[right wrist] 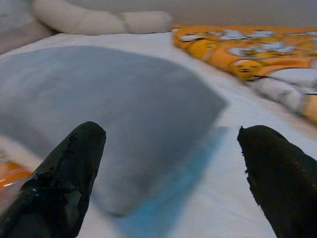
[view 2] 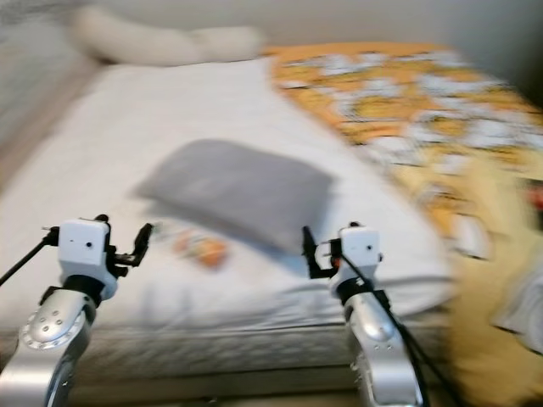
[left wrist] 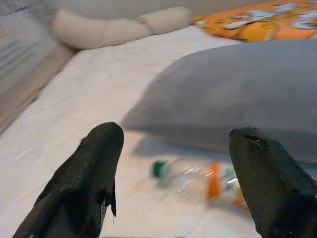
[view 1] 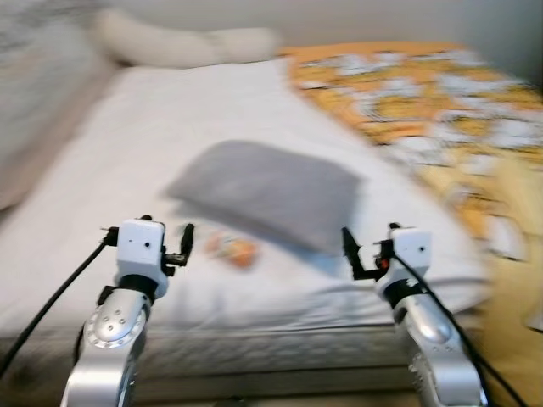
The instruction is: Clean up the room
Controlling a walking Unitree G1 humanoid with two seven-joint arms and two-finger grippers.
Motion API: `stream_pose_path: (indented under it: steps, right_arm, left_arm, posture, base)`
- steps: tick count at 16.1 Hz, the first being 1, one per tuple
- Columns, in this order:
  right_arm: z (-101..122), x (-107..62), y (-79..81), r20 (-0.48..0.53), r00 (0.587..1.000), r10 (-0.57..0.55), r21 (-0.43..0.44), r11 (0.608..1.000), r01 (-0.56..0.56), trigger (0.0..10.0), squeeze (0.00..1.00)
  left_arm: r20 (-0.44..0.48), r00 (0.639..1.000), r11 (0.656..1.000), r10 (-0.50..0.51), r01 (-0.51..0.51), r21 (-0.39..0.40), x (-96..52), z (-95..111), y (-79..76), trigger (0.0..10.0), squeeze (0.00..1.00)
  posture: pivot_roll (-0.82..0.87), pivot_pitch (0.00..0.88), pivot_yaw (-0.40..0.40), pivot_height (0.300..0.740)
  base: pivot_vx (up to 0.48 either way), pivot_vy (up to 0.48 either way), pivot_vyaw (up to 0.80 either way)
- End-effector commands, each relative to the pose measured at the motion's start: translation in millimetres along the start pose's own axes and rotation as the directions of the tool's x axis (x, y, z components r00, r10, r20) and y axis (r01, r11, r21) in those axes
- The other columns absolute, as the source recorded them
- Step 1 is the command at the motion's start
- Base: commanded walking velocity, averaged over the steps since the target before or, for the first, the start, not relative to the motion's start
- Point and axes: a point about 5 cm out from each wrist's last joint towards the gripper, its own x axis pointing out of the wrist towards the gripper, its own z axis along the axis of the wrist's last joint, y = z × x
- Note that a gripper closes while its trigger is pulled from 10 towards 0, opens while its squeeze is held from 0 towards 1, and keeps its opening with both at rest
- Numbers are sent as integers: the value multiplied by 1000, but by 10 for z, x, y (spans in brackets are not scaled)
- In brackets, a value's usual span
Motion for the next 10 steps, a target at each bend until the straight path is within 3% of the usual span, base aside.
stream_pose_path:
  steps: [1,3,7,10]
  right_arm:
    - [-23,-9,-35,-9,1000,-14,-2,1000,14,10000,0]
    - [-23,1,-10,-10,1000,-2,1,1000,2,10000,0]
    - [-8,45,-10,-11,1000,12,7,1000,-12,10000,0]
    - [27,109,-54,-14,1000,11,28,1000,-10,10000,0]
  left_arm:
    - [3,1000,1000,-16,16,5,12,20,-53,10000,0]
    - [19,1000,999,-23,22,34,19,46,-58,10000,0]
    - [23,1000,999,-3,2,34,41,56,-67,10000,0]
    - [27,1000,1000,11,-12,21,57,71,-63,10000,0]
  posture:
    - [20,0,48,740]
    - [21,0,47,740]
    - [23,0,42,740]
    - [28,0,35,740]
  base:
    - [0,304,800]
    - [0,0,800]
    - [0,-480,800]
    - [0,0,685]
